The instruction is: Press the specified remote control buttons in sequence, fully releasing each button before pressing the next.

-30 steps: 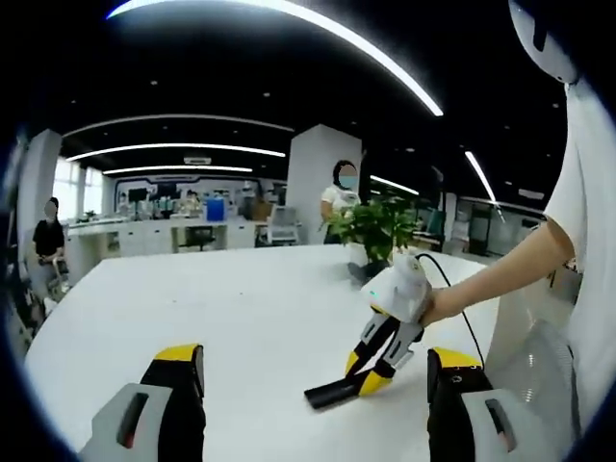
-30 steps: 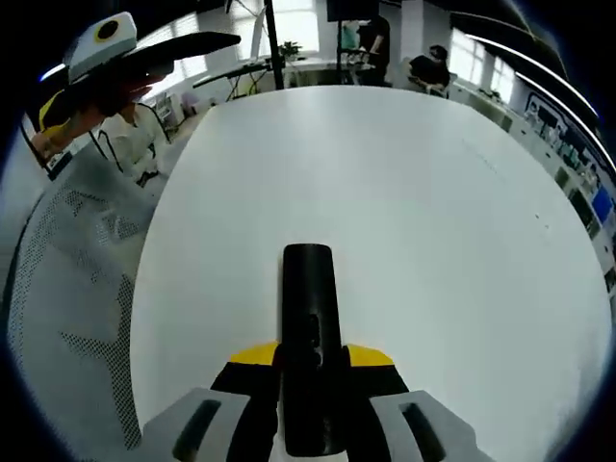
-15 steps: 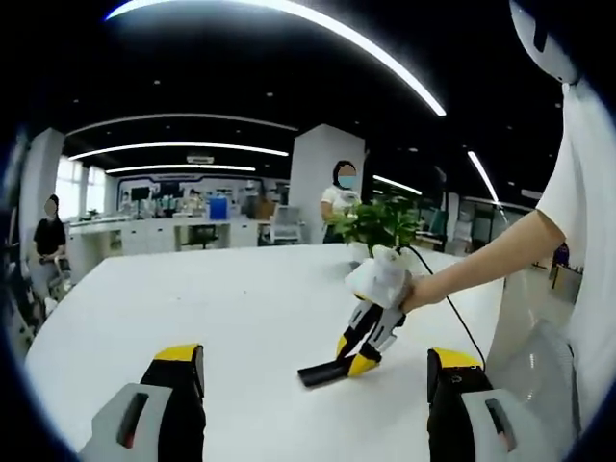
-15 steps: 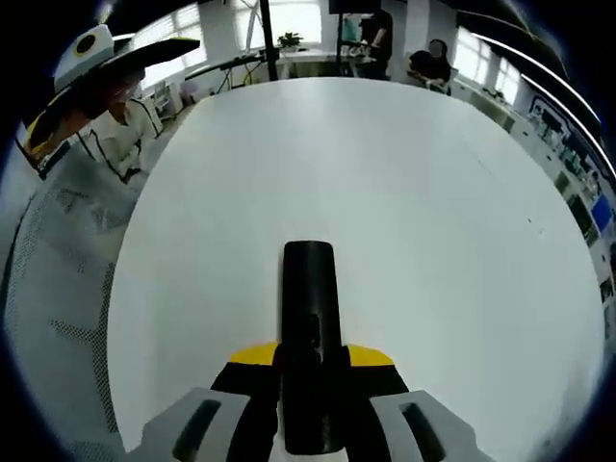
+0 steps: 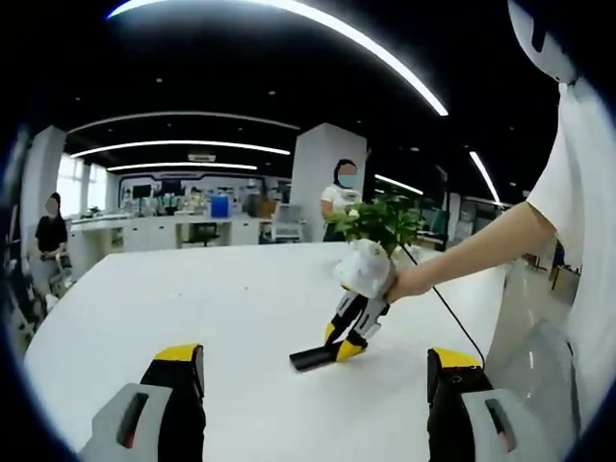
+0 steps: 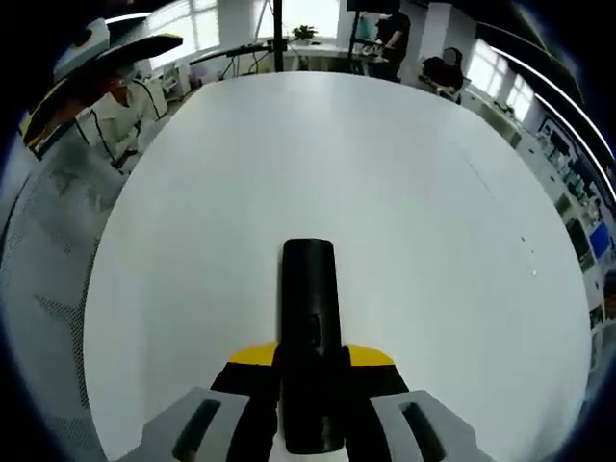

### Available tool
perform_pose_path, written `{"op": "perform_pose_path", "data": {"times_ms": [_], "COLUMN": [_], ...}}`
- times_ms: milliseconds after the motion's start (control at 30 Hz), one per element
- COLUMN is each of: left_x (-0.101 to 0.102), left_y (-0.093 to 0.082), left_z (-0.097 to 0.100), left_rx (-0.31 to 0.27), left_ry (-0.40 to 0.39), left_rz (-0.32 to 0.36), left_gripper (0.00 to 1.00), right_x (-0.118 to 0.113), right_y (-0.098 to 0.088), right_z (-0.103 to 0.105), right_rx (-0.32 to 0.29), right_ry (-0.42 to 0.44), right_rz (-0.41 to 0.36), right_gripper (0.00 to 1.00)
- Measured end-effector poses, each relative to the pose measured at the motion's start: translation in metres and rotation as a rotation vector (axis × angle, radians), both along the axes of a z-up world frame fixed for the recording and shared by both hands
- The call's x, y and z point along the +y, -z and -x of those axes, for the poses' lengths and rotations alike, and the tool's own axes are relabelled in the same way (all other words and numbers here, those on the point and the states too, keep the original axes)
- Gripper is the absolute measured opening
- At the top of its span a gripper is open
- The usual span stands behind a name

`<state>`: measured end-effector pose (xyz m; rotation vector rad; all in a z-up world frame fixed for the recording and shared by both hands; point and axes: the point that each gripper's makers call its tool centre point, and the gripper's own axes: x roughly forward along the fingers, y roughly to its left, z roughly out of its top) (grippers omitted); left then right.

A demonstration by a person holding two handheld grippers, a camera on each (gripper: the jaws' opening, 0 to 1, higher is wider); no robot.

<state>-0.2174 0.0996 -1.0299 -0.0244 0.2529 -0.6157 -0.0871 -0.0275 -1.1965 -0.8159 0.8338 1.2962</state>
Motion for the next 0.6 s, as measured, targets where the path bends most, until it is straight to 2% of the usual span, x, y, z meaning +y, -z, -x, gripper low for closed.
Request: {"op": "perform_pose_path", "data": {"times_ms": [167,267,367,600], "left_x": [0.0,0.0,0.001,0.002], "left_y": [0.001,0.001,-0.001,0.001], "left_z": [-0.001,-0.001,-0.001,-0.001], "left_rx": [0.002,0.003,0.001,0.007], "left_ry": [-0.001,-0.001,-0.002,-0.011], "left_rz": [-0.001,-0.001,0.003,0.01], "left_gripper": [1.0,1.0,1.0,1.0], "right_x": [0.0,0.003,0.002,-0.006], "right_y": [-0.001,-0.005,-0.009,-0.028], "right_z": [-0.006,-0.009,-0.011,-0.016], "right_rx": [-0.009,-0.007,-0.016,-0.002], "right_ry": [0.035,0.105,0.16,0.396], "right_rz": [-0.018,-0.06,-0.095,-0.294], "right_gripper": [0.22,0.26,0.37,0.59]}}
